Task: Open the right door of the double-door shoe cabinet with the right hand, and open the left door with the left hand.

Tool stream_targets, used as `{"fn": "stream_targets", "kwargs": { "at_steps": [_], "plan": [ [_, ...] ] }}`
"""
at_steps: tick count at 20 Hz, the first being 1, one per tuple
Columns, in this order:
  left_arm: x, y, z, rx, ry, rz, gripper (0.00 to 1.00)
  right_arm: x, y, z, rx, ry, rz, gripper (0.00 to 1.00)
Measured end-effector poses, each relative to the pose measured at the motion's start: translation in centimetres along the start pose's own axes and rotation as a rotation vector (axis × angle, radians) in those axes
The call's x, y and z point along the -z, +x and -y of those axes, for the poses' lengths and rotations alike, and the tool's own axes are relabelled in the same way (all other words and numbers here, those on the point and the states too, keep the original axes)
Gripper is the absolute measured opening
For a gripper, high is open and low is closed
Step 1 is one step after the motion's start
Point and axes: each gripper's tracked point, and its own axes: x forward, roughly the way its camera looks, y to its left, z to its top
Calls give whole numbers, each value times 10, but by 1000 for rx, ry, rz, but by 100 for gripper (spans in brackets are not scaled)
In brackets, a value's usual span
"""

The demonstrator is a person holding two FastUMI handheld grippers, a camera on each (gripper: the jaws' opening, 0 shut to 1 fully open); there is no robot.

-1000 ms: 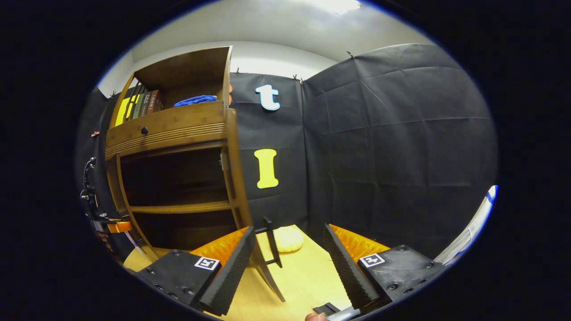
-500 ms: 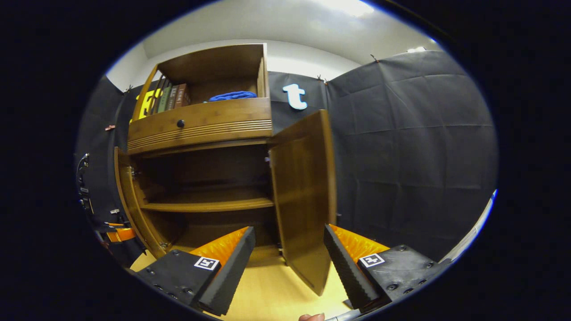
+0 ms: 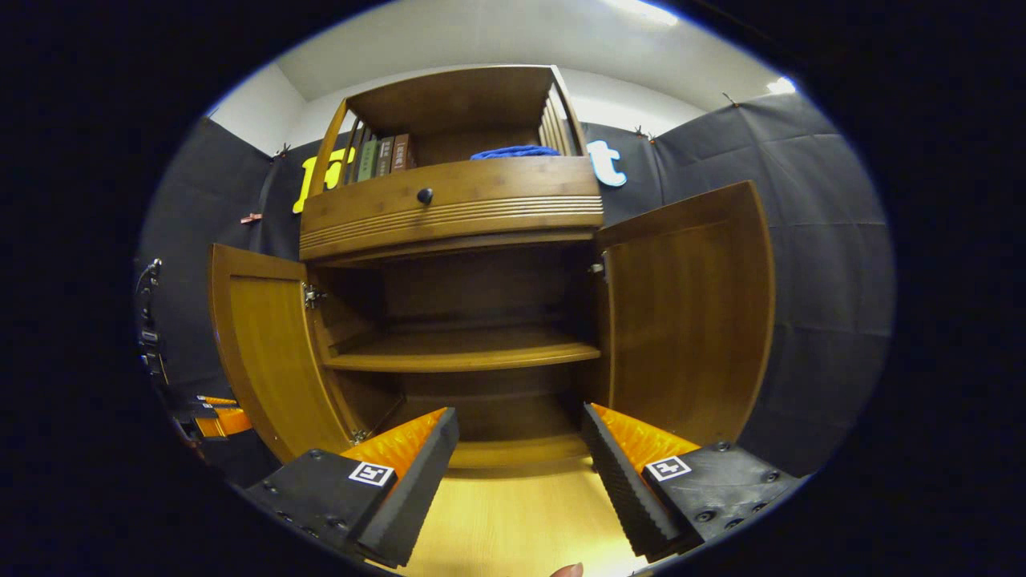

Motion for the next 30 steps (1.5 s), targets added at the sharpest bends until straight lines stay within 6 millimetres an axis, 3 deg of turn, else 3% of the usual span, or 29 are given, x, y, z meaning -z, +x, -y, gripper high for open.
{"fn": "stream_targets", "kwargs": {
  "at_steps": [3,11,14,18,24,30],
  "plan": [
    [1,-5,-15,-28,-26,23,13,5,-1,-1,13,-13,-48,98],
    [5,-13,-52,-103,-102,24,10,-7,14,-12,-13,-37,-15,98],
    [3,-14,-50,-86,-108,19,7,-9,17,-14,-25,-50,-1,98],
    [-2,-34,-48,-128,-58,25,7,-10,18,-14,-27,-54,4,100],
    [-21,-72,5,-70,-110,74,6,-9,21,-9,-17,-56,6,100],
    [-40,-63,56,29,-85,77,13,-11,23,-9,-23,-51,12,100]
  ]
}}
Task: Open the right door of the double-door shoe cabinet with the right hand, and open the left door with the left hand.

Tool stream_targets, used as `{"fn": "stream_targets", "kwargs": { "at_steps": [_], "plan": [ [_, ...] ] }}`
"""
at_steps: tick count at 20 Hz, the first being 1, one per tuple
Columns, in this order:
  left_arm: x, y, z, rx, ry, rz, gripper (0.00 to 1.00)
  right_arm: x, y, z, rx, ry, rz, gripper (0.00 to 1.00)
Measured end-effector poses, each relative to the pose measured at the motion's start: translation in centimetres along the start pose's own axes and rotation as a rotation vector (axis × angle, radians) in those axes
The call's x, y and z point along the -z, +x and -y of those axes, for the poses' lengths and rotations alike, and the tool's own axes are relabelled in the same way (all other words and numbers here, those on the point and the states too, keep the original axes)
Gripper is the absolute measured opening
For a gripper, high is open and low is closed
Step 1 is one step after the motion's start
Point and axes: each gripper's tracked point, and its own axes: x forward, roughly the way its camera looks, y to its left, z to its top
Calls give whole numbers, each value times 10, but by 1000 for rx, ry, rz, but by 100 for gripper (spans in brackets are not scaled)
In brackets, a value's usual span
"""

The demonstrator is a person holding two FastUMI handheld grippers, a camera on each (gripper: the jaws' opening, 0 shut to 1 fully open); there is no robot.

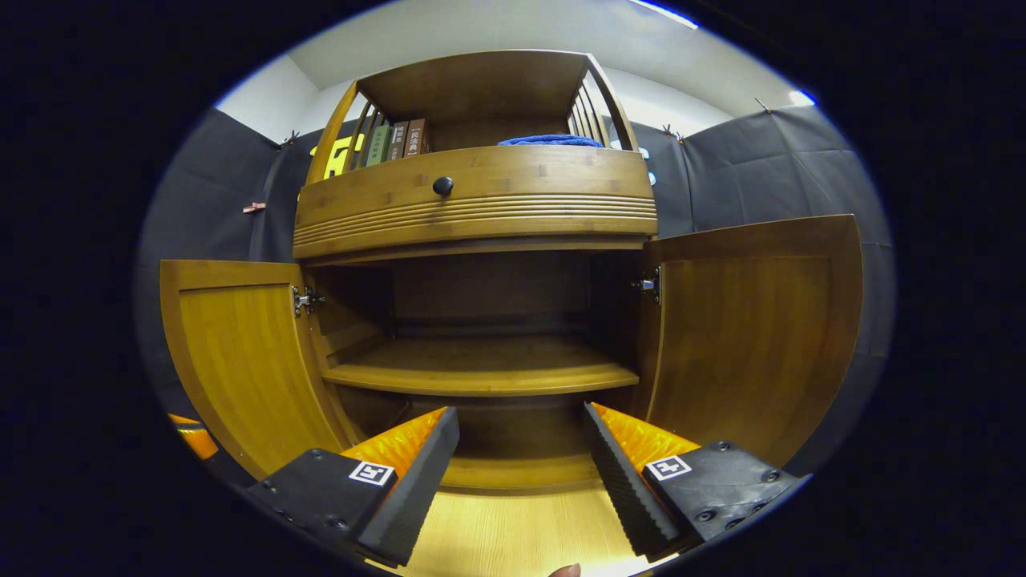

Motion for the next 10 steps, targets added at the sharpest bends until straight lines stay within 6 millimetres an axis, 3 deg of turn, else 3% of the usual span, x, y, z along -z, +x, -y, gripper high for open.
{"fn": "stream_targets", "kwargs": {
  "at_steps": [10],
  "plan": [
    [-16,36,48,41,13,10,30,-12,3,4,-56,-66,53,99]
  ]
}}
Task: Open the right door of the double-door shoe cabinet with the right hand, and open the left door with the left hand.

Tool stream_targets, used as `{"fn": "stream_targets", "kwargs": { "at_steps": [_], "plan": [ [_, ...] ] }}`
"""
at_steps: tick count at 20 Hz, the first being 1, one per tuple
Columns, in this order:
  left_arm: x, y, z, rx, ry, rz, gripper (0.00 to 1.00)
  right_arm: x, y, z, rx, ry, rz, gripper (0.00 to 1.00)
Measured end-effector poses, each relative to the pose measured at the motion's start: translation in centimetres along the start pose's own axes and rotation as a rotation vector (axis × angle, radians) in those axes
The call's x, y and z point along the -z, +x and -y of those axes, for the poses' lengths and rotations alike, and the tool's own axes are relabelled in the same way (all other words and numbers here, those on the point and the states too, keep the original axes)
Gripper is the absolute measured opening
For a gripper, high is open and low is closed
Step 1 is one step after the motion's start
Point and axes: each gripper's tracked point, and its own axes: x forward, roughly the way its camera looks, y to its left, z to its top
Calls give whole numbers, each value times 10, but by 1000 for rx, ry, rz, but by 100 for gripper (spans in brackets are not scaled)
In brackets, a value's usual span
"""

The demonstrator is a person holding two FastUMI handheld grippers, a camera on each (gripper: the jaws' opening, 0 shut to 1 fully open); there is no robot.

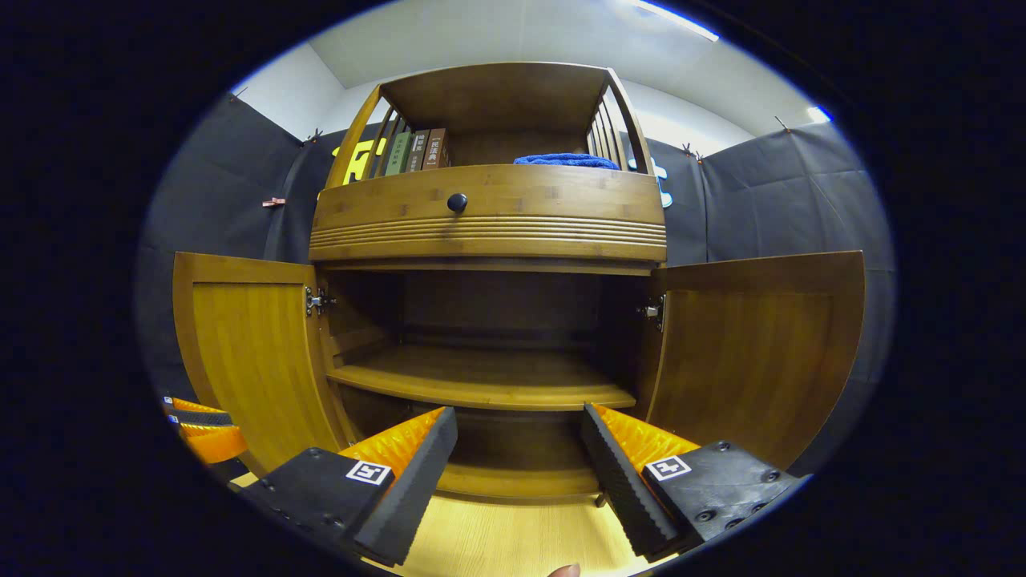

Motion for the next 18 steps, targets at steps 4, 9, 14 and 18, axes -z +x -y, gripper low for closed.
{"fn": "stream_targets", "kwargs": {
  "at_steps": [4,9,14,18],
  "plan": [
    [-5,16,15,12,-1,-9,37,-1,1,3,-10,-9,8,96],
    [-17,28,36,35,-13,4,79,-2,3,8,-9,-5,4,98],
    [-29,38,39,4,-9,17,98,-3,6,11,-13,-5,1,98],
    [-32,47,44,-19,-6,10,97,-5,9,12,-27,-11,9,98]
  ]
}}
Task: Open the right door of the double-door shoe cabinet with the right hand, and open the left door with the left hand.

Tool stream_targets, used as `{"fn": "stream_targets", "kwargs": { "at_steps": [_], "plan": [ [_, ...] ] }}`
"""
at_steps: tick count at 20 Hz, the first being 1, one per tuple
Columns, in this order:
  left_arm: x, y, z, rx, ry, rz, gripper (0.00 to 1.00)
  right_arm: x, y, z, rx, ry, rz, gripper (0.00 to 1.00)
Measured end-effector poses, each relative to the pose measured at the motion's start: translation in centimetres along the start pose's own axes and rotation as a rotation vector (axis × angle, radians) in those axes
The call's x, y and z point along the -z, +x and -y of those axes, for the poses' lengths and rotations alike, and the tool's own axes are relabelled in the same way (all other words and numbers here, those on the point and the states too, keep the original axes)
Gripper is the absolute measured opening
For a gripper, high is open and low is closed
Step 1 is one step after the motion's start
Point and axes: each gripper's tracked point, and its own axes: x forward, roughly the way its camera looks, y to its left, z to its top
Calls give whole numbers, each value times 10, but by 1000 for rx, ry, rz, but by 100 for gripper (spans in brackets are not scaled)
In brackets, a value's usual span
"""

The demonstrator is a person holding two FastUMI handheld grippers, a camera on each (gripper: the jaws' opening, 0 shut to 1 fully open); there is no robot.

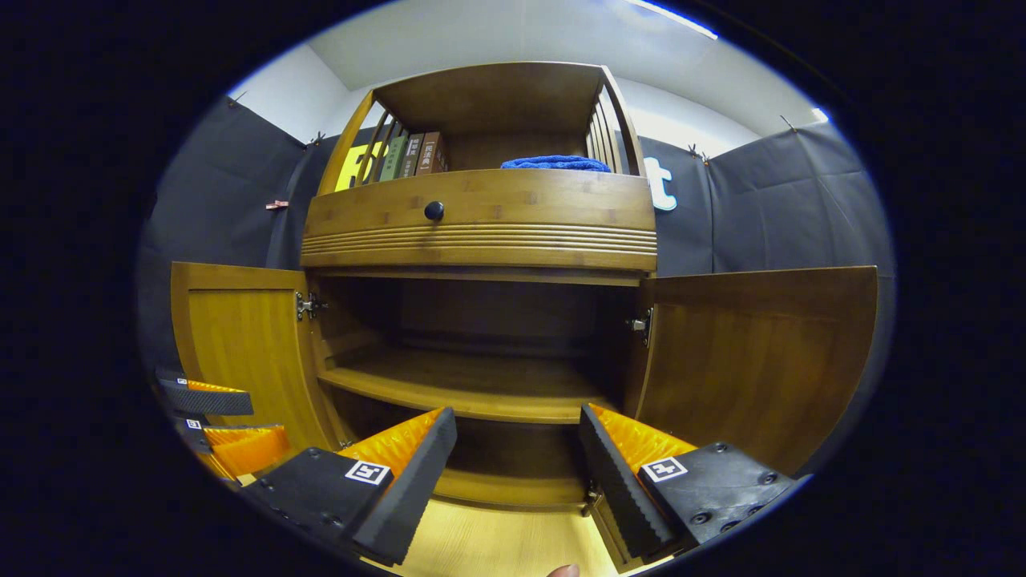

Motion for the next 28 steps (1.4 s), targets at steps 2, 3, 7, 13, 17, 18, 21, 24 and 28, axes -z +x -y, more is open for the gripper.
{"fn": "stream_targets", "kwargs": {
  "at_steps": [2,3,7,13,17,18,21,24,28],
  "plan": [
    [-1,3,3,-14,1,5,98,0,0,-1,-11,1,2,98],
    [-2,5,4,-23,-1,7,97,0,1,-1,-17,-1,2,98],
    [1,15,14,-44,-5,-5,98,1,0,-2,-57,-14,-1,100],
    [-4,25,29,-44,-9,10,98,-2,8,3,-66,-45,14,96],
    [-5,29,32,-54,1,7,97,-2,10,3,-60,-29,11,96],
    [-5,28,32,-56,5,8,99,-2,10,3,-59,-27,10,96],
    [-6,27,30,-63,29,6,98,-3,11,1,-61,-16,12,98],
    [-7,27,28,-67,39,4,98,-5,13,-1,-56,4,24,98],
    [-7,27,27,-70,40,3,98,-5,14,1,-47,8,27,96]
  ]
}}
